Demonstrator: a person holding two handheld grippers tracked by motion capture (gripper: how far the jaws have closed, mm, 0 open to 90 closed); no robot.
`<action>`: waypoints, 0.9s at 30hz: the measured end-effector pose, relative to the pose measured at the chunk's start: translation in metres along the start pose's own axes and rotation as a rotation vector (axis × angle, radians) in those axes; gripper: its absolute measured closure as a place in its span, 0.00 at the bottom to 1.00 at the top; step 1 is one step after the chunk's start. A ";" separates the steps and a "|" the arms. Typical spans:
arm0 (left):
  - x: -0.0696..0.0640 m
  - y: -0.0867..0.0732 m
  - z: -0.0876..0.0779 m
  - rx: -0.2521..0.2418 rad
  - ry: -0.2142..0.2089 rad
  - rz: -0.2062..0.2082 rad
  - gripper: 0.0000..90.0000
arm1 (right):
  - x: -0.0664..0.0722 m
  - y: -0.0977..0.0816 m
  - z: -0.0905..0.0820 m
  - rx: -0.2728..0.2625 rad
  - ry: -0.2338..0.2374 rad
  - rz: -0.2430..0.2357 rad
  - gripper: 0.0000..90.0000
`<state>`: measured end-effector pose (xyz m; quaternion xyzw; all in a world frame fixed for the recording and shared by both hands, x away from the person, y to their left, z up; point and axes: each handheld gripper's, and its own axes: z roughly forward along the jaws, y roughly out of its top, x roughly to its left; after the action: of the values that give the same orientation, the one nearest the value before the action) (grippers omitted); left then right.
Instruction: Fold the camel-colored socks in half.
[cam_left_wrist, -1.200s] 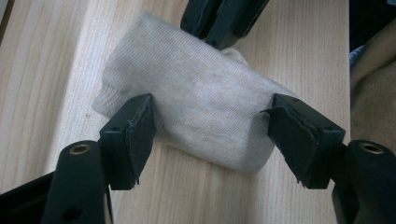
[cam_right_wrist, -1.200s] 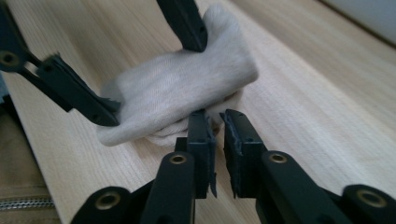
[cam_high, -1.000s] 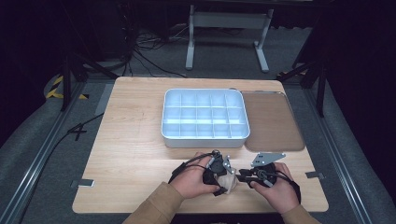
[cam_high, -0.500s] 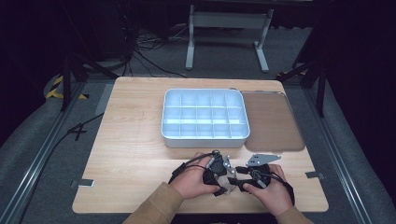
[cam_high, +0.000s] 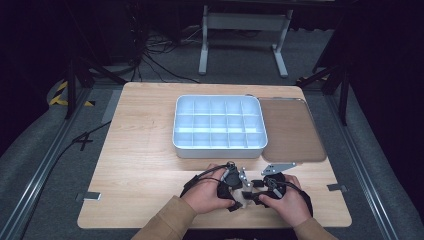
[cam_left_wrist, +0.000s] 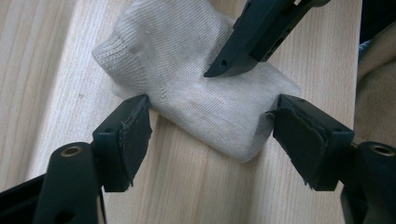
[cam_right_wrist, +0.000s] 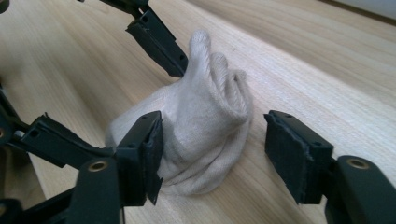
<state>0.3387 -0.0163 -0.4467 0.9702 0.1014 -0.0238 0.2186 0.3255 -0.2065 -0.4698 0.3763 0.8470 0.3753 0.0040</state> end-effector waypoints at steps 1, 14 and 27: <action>0.000 -0.001 0.000 -0.006 0.000 -0.003 0.31 | 0.000 0.000 0.000 0.001 0.007 -0.002 0.45; 0.002 -0.013 -0.013 -0.021 0.023 -0.040 0.34 | -0.005 0.004 0.002 0.035 0.129 0.020 0.75; 0.006 -0.026 -0.034 -0.060 0.030 -0.102 0.33 | 0.006 0.012 -0.002 0.050 0.091 -0.052 0.82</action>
<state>0.3395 0.0224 -0.4276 0.9570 0.1546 -0.0175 0.2447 0.3284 -0.1991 -0.4590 0.3367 0.8650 0.3705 -0.0341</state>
